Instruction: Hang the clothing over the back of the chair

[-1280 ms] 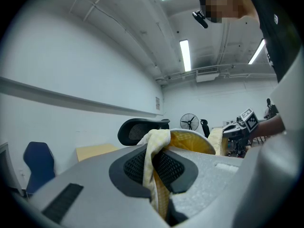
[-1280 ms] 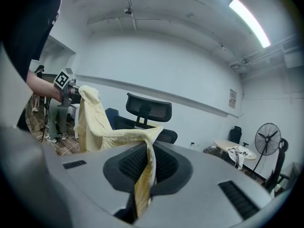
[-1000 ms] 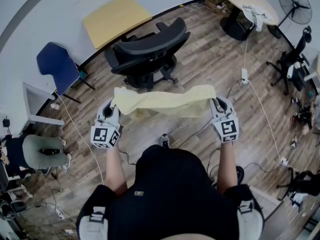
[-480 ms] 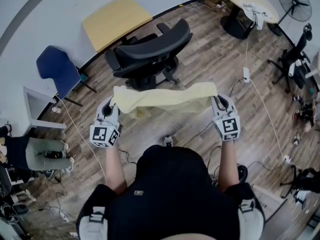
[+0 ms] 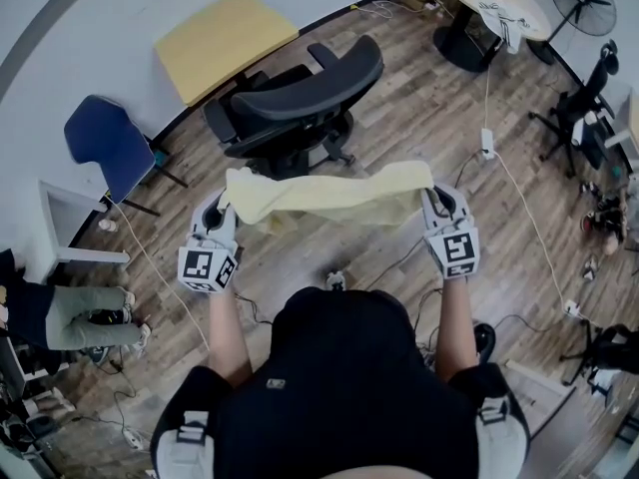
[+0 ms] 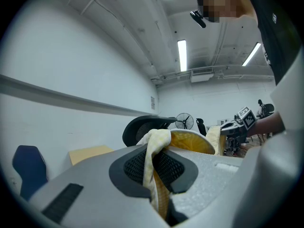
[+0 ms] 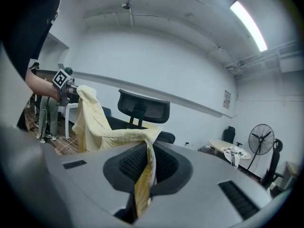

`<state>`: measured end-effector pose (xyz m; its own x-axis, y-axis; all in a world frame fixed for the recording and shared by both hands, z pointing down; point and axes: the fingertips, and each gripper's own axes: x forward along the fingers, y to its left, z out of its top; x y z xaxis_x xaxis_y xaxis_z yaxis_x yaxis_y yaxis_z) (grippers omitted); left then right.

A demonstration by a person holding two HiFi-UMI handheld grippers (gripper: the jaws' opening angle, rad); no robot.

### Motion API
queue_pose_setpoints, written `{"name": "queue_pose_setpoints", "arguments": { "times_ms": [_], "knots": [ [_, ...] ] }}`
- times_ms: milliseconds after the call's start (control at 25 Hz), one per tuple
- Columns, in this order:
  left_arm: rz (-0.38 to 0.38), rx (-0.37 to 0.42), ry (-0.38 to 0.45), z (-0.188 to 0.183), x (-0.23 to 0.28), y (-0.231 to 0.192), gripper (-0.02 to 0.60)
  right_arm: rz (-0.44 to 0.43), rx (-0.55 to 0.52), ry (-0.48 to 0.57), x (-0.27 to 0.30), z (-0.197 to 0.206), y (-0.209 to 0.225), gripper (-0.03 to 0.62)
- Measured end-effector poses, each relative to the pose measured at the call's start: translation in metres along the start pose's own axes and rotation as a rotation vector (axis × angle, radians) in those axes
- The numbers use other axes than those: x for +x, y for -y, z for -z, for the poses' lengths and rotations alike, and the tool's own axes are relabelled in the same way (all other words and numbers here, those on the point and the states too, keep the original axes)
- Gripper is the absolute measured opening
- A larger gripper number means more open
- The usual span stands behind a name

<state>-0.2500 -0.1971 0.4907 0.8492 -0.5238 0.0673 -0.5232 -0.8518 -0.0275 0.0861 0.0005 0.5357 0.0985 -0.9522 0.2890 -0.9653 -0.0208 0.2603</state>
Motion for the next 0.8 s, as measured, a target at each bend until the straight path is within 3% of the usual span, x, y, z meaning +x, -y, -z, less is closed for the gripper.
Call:
{"name": "queue_pose_setpoints", "arguments": {
  "times_ms": [400,800],
  "knots": [
    [0.035,0.016,0.000,0.005,0.000,-0.004,0.011,0.037,0.014,-0.010,-0.009,0.002,-0.009,0.008],
    [-0.004,-0.006,0.032,0.001,-0.002,-0.008,0.011,0.009,-0.033,0.010,0.003,-0.009,-0.001,0.008]
  ]
}}
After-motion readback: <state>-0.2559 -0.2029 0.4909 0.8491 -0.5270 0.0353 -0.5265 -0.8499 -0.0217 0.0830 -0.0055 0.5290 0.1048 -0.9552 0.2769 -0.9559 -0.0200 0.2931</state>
